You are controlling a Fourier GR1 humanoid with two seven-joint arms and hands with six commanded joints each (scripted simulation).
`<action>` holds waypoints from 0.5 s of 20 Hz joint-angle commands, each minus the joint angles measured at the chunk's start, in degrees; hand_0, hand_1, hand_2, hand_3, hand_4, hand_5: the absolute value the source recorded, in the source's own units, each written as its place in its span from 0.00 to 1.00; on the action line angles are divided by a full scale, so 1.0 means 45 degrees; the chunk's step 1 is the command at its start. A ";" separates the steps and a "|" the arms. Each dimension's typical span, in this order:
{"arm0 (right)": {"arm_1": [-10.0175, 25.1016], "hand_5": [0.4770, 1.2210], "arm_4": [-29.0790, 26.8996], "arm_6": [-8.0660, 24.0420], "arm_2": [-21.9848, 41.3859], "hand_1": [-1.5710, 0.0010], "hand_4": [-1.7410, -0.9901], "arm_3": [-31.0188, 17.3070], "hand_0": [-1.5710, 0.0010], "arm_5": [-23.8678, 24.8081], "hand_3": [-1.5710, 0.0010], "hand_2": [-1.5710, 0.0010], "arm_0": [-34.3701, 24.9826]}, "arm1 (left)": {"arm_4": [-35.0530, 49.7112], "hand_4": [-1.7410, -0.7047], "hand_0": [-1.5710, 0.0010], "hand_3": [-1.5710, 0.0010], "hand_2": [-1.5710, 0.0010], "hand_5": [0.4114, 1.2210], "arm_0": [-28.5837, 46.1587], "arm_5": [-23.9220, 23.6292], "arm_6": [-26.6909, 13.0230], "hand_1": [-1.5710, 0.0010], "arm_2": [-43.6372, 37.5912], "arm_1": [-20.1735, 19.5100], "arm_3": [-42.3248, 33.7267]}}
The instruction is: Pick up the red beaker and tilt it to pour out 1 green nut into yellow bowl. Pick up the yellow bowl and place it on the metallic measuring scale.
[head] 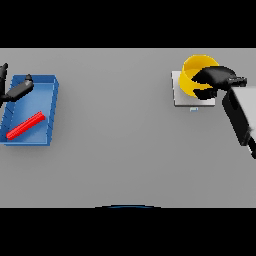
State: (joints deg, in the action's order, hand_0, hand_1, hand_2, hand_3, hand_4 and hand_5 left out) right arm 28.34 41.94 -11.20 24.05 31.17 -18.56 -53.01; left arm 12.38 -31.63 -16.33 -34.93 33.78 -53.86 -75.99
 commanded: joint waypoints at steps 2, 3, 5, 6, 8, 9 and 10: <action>-0.0017 0.50 0.0007 -0.0071 0.0039 0.72 0.42 -0.0116 0.68 -0.0203 0.60 0.62 -0.0066 | 0.0010 0.90 1.00 1.00 1.00 0.41 -0.0044 0.0083 -0.0005 1.00 0.0016 0.0004 0.0159; -0.0034 0.46 0.0003 -0.0149 0.0026 0.77 0.44 -0.0213 0.75 -0.0215 0.62 0.67 -0.0127 | 0.0017 0.90 1.00 1.00 1.00 0.40 -0.0084 0.0107 0.0009 1.00 0.0013 0.0054 0.0246; -0.0030 0.41 0.0091 -0.0437 0.0138 0.86 0.47 -0.0317 0.84 -0.0253 0.65 0.75 -0.0173 | 0.0026 0.90 1.00 1.00 1.00 0.41 -0.0092 0.0121 0.0226 1.00 -0.0051 0.0104 0.0450; -0.0084 0.39 0.0160 -0.0419 0.0162 0.88 0.49 -0.0496 0.87 -0.0187 0.68 0.79 -0.0246 | -0.0014 0.90 1.00 1.00 1.00 0.40 -0.0159 0.0055 0.0227 1.00 -0.0006 0.0239 0.0474; -0.0136 0.36 0.0310 -0.0812 0.0297 0.93 0.53 -0.0763 0.92 -0.0128 0.72 0.84 -0.0378 | -0.0044 0.90 1.00 1.00 1.00 0.40 -0.0192 0.0082 0.0151 1.00 0.0000 0.0170 0.0464; -0.0220 0.35 0.0348 -0.0736 0.0354 0.94 0.54 -0.0799 0.93 -0.0211 0.74 0.87 -0.0385 | 0.0019 0.90 1.00 1.00 1.00 0.40 -0.0219 0.0093 0.0177 1.00 -0.0030 0.0242 0.0512; -0.0272 0.35 0.0412 -0.0649 0.0383 0.95 0.55 -0.0917 0.95 -0.0207 0.75 0.89 -0.0472 | 0.0027 0.89 1.00 1.00 1.00 0.40 -0.0314 0.0070 0.0002 1.00 0.0027 0.0312 0.0530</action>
State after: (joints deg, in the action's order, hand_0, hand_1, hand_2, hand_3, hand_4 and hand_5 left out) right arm 27.10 43.80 -14.06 25.77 27.05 -19.48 -55.14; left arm 12.51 -33.06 -16.02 -34.95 33.91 -52.45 -73.60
